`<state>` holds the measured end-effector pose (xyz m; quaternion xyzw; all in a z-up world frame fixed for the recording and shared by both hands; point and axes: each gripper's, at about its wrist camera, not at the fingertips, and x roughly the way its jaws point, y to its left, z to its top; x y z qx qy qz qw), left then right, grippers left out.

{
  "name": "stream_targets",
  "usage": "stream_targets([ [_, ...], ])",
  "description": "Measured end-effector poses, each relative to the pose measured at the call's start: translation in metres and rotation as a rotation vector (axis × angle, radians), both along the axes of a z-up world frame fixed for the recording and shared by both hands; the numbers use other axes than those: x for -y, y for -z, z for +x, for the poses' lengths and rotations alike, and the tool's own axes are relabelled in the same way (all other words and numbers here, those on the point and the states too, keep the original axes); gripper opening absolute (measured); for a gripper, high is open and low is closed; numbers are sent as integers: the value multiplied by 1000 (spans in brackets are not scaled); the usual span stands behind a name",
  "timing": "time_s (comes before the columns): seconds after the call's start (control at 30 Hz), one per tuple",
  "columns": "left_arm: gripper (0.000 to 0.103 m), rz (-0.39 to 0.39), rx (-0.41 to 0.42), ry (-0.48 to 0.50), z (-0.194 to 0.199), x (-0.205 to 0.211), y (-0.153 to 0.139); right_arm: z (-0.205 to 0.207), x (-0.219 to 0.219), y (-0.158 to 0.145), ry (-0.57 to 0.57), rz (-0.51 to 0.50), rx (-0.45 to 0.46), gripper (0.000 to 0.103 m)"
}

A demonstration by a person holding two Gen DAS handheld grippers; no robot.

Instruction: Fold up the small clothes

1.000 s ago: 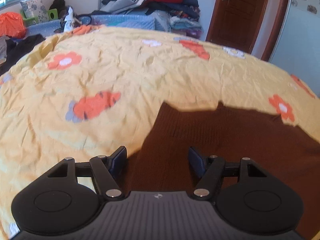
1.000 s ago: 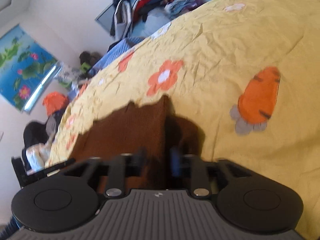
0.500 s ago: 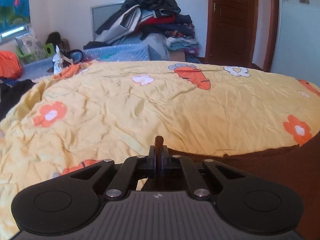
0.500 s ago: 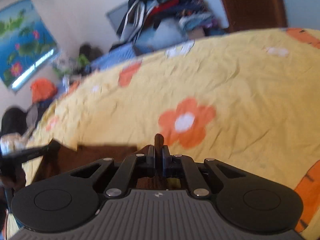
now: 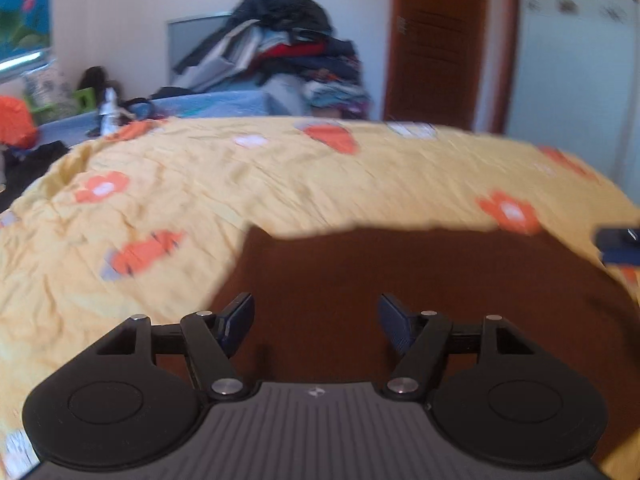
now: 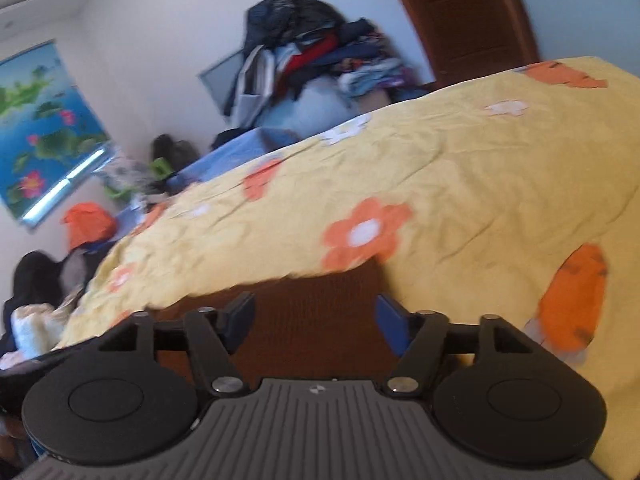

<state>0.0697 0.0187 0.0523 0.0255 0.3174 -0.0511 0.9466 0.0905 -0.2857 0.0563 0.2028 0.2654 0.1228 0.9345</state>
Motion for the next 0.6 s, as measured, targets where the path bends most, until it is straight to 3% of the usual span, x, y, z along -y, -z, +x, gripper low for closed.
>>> stream_targets([
  [0.07, 69, 91, -40, 44, -8, 15, 22, -9, -24, 11, -53, -73, -14, 75],
  [0.13, 70, 125, 43, 72, -19, 10, 33, -10, -45, 31, -67, -217, -72, 74],
  [0.23, 70, 189, 98, 120, -24, -1, 38, -31, -57, 52, -143, -453, 64, 74],
  [0.37, 70, 182, 77, 86, -27, -3, 26, -34, -59, 48, -144, -485, 68, 77],
  [0.4, 68, 164, 80, 67, -35, -4, 19, -35, -61, 44, -133, -488, 58, 77],
  [0.47, 68, 64, 119, 46, -66, -16, 4, -47, -58, 27, -67, -443, 7, 88],
  [0.57, 69, -159, 122, -29, -121, -46, -7, -97, -38, 6, -37, -232, 36, 103],
  [0.6, 69, -225, 102, -70, -135, -55, -5, -117, -29, 3, -28, -162, 48, 103],
])
